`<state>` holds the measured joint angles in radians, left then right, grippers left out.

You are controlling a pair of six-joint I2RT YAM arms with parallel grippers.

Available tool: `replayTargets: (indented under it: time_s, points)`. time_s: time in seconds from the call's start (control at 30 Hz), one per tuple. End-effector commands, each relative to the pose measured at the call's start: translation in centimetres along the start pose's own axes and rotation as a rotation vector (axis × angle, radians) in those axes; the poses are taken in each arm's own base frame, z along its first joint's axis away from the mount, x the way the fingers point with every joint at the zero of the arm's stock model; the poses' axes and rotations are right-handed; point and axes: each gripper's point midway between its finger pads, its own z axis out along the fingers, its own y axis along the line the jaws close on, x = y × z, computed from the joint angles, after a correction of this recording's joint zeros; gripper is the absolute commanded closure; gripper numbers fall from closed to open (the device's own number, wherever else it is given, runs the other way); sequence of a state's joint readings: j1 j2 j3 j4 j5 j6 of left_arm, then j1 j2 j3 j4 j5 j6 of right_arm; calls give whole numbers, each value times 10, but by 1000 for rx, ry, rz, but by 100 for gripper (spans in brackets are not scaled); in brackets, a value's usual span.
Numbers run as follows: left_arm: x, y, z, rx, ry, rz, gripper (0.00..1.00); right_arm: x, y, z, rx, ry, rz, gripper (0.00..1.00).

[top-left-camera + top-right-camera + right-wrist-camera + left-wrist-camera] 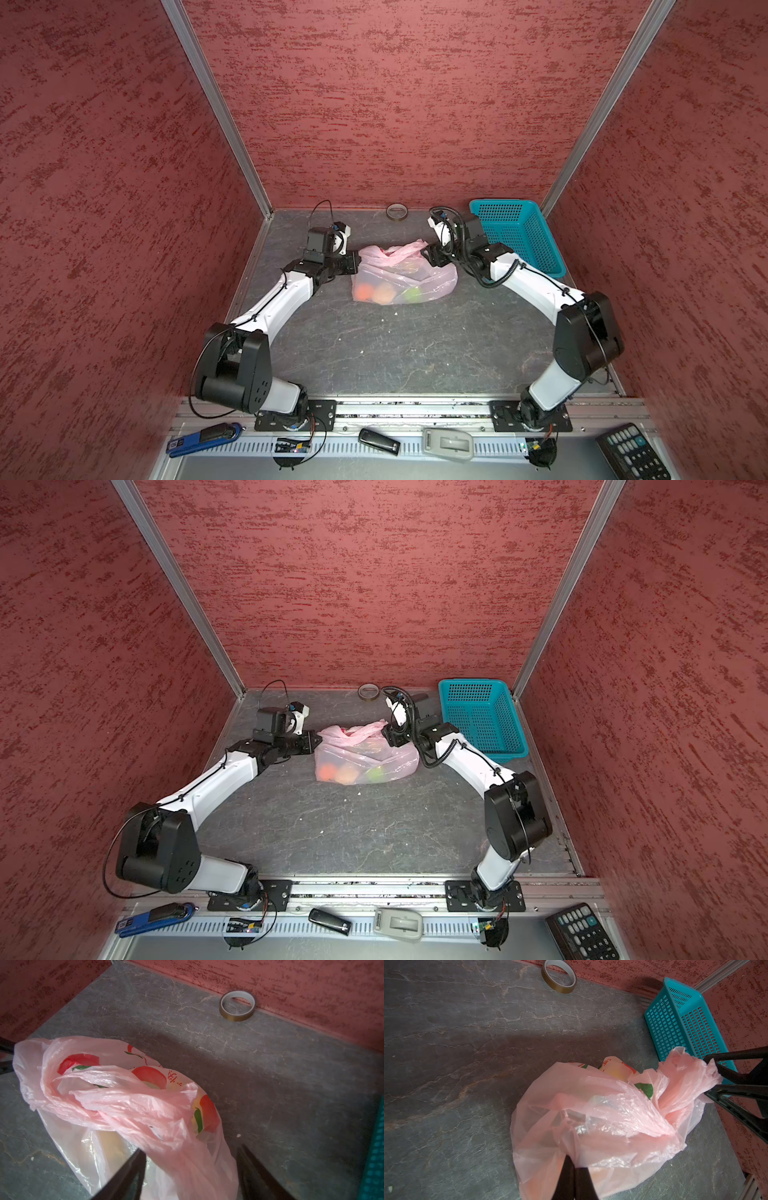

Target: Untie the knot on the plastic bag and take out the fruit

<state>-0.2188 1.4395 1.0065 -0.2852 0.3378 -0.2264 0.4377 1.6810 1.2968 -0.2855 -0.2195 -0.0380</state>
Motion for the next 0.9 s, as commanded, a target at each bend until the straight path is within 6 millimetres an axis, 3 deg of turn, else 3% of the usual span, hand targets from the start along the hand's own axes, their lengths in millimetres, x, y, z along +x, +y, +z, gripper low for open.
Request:
replayTargets:
  time_s: [0.0, 0.1, 0.13, 0.5, 0.57, 0.63, 0.67, 0.73, 0.77, 0.87]
  points:
    - [-14, -5, -7, 10, -54, 38, 100, -19, 2, -4, 2, -61, -15, 67]
    - [-12, 5, -8, -3, -57, 6, 100, -14, 1, -7, 11, -60, 4, 95]
    - [-11, 9, -9, -6, -60, -7, 100, -12, -1, -9, 18, -58, 10, 100]
    - [-1, 52, -18, -25, -66, -163, 100, 25, -57, -43, 165, -61, 299, 100]
    - [1, 51, -17, -21, -55, -169, 100, 25, -54, -46, 132, -79, 325, 100]
    - [-3, 47, -19, -32, -64, -156, 76, 21, -44, -48, 81, -96, 333, 100]
    - [-7, 42, -21, -41, -73, -138, 53, 19, -40, -49, 55, -101, 334, 100]
    - [-15, 33, -26, -74, -90, -102, 24, 14, -32, -53, 20, -118, 332, 100]
    - [-21, 27, -31, -89, -106, -77, 15, 14, -28, -53, 4, -121, 330, 100]
    - [-42, 13, -48, -138, -178, -25, 0, -1, -14, -72, -47, -183, 301, 100]
